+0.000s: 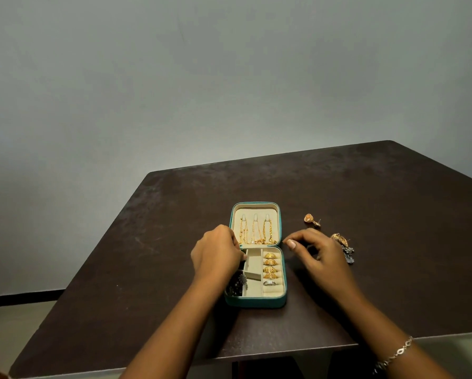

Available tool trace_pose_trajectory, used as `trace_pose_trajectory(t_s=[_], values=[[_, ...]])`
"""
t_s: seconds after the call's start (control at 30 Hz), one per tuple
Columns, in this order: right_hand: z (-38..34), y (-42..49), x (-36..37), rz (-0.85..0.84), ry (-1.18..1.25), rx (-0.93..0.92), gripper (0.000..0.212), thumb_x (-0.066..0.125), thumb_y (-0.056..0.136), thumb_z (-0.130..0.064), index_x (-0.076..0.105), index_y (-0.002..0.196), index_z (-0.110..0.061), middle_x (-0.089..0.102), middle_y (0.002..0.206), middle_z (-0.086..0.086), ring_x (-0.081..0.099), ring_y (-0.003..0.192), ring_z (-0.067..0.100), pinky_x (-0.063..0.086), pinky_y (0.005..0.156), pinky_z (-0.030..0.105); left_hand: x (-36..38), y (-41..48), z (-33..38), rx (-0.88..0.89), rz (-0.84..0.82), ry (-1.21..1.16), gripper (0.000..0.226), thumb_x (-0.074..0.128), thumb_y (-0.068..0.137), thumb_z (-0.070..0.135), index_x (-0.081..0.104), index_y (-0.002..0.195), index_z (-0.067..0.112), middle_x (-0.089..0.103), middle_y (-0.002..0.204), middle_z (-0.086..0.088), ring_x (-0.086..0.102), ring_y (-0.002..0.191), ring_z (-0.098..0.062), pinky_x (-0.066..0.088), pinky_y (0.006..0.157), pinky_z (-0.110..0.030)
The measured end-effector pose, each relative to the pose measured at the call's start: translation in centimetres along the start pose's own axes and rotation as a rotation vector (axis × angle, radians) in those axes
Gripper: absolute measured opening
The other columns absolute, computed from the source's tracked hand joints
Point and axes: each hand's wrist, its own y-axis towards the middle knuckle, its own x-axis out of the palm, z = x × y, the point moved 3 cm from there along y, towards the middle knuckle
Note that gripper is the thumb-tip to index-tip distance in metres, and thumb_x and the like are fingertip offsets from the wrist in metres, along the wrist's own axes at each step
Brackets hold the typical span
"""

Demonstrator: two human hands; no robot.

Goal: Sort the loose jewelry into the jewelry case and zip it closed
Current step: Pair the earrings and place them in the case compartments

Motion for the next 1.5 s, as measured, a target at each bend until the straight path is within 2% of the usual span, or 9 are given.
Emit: trace_pose_trajectory(t_s=[0.23,0.47,0.67,0.77,0.97,1.1,1.2,1.3,1.5], values=[[0.4,0.0,0.0,-0.017,-0.022,-0.001,0.011,0.06,0.087,-0.017,0.069,0.083,-0.021,0.066,0.082,-0.005,0.056,0.077,0.007,0.043,0.064,0.023,-0.2,0.1,0.2,0.016,-0.052,0.207,0.03,0.068,0.08,0.032,0.058,0.104,0.018,0.063,0.105,-0.002,0.06,0.097,-0.024,0.046,0.072,-0.031],[0.7,-0.1,0.0,-0.032,-0.049,-0.003,0.01,0.061,0.086,-0.018,0.068,0.083,-0.022,0.066,0.081,-0.006,0.059,0.075,0.011,0.044,0.064,0.026,-0.1,0.4,-0.5,0.023,-0.085,0.227,0.011,0.06,0.082,0.021,0.062,0.093,0.018,0.066,0.1,-0.003,0.061,0.093,-0.025,0.048,0.072,-0.031],[0.6,0.4,-0.3,0.003,0.028,-0.002,0.014,0.058,0.086,-0.024,0.069,0.082,-0.017,0.067,0.078,-0.008,0.059,0.072,0.01,0.045,0.064,0.028,-0.9,0.2,0.0,0.077,-0.008,0.158,0.012,0.058,0.085,0.028,0.059,0.09,0.018,0.066,0.094,0.0,0.061,0.089,-0.023,0.048,0.07,-0.032],[0.4,1.3,-2.5,-0.012,-0.039,-0.037,0.009,0.062,0.086,-0.014,0.069,0.081,-0.014,0.066,0.078,-0.007,0.058,0.074,0.009,0.043,0.063,0.02,-1.7,-0.4,1.3,0.165,0.106,0.066,0.007,0.056,0.087,0.026,0.058,0.082,0.022,0.064,0.087,0.005,0.061,0.083,-0.019,0.051,0.071,-0.034],[1.2,1.7,-8.2,-0.039,-0.135,-0.061,0.014,0.055,0.08,-0.03,0.067,0.078,-0.023,0.067,0.077,-0.006,0.061,0.074,0.013,0.045,0.063,0.026,-0.9,-2.3,3.8,0.439,0.13,-0.212,0.005,0.062,0.085,0.022,0.06,0.08,0.021,0.061,0.08,0.008,0.057,0.076,-0.014,0.046,0.069,-0.031],[2.8,-0.3,-11.2,-0.06,-0.205,-0.066,0.012,0.058,0.084,-0.034,0.066,0.078,-0.029,0.065,0.088,-0.014,0.061,0.076,0.008,0.047,0.063,0.024,1.0,-4.4,6.0,0.698,0.132,-0.359,0.011,0.056,0.082,0.021,0.062,0.087,0.013,0.06,0.083,0.002,0.051,0.075,-0.007,0.037,0.067,-0.018],[4.3,-1.6,-12.1,-0.062,-0.226,-0.037,0.008,0.059,0.083,-0.034,0.066,0.079,-0.031,0.064,0.09,-0.015,0.06,0.077,0.008,0.046,0.063,0.021,2.9,-6.1,7.3,0.806,0.089,-0.37,0.016,0.052,0.081,0.021,0.061,0.092,0.013,0.055,0.084,0.007,0.045,0.075,0.001,0.034,0.067,-0.009],[5.3,-1.7,-11.6,-0.097,-0.287,-0.043,0.013,0.067,0.082,-0.012,0.067,0.082,-0.025,0.064,0.081,-0.013,0.058,0.079,0.007,0.045,0.065,0.021,4.6,-6.9,8.0,0.791,0.054,-0.455,0.016,0.053,0.083,0.017,0.061,0.096,0.014,0.053,0.088,0.009,0.046,0.076,0.007,0.033,0.067,-0.002],[5.7,-0.2,-9.8,-0.165,-0.297,-0.049,0.019,0.069,0.078,-0.01,0.068,0.087,-0.026,0.061,0.083,-0.008,0.056,0.079,0.007,0.043,0.067,0.019,8.1,-6.2,9.9,0.461,0.079,-0.694,0.024,0.058,0.082,0.0,0.06,0.096,0.019,0.06,0.098,0.007,0.056,0.086,-0.002,0.046,0.077,-0.016]])
